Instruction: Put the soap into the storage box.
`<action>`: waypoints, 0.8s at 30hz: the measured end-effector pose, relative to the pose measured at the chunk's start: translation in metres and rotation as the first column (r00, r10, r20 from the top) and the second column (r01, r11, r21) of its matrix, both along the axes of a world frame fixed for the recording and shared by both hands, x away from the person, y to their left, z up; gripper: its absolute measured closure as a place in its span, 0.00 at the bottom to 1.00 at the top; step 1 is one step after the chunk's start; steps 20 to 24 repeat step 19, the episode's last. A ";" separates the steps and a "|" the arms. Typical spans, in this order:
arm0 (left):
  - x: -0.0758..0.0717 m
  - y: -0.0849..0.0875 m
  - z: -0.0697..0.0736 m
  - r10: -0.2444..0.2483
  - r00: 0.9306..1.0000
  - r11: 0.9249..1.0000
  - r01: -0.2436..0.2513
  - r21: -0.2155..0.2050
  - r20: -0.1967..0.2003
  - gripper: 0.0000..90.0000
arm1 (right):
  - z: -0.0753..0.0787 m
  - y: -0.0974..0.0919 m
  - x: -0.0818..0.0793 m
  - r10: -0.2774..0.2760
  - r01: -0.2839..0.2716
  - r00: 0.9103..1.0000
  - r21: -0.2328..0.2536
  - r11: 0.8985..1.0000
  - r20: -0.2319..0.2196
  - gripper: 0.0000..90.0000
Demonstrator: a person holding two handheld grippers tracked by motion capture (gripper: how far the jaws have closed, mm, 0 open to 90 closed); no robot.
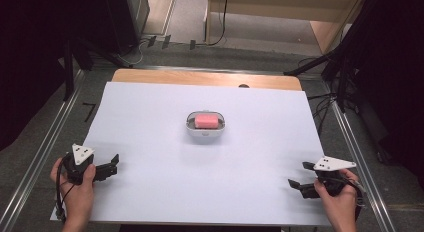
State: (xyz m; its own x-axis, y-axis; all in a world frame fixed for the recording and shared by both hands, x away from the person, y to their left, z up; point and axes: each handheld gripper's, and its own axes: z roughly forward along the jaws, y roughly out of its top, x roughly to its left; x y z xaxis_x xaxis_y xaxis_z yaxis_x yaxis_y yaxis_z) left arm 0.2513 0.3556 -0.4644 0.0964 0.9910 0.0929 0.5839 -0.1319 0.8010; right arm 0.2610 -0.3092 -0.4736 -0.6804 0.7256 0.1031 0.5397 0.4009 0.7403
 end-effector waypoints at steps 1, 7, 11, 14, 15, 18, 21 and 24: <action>0.000 0.000 0.000 0.000 1.000 1.000 0.000 0.001 0.001 0.00 | -0.001 -0.003 -0.001 -0.006 0.006 1.000 0.004 1.000 0.007 0.15; 0.000 0.000 0.000 -0.001 1.000 1.000 0.001 0.003 0.001 0.00 | -0.012 -0.017 -0.012 -0.063 0.060 0.996 0.057 0.997 0.058 0.15; 0.000 -0.001 -0.001 0.000 1.000 1.000 0.000 0.004 0.001 0.00 | -0.014 -0.023 -0.017 -0.082 0.071 0.992 0.124 0.990 0.093 0.15; 0.000 -0.001 0.000 -0.001 1.000 1.000 0.001 0.004 0.001 0.00 | -0.015 -0.026 -0.019 -0.070 0.055 0.993 0.160 0.986 0.096 0.16; 0.000 -0.001 0.000 -0.001 1.000 1.000 0.001 0.004 0.001 0.00 | -0.016 -0.028 -0.020 -0.083 0.064 0.991 0.172 0.983 0.106 0.16; 0.000 0.000 0.000 -0.002 1.000 1.000 0.002 0.001 0.000 0.00 | -0.016 -0.028 -0.020 -0.087 0.068 0.991 0.171 0.983 0.104 0.17; 0.000 0.000 0.000 -0.004 1.000 1.000 0.004 0.001 0.001 0.00 | -0.016 -0.026 -0.019 -0.073 0.056 0.992 0.162 0.985 0.099 0.19; 0.000 0.000 0.000 -0.004 1.000 1.000 0.004 0.001 0.001 0.00 | -0.016 -0.026 -0.019 -0.073 0.056 0.992 0.162 0.985 0.099 0.19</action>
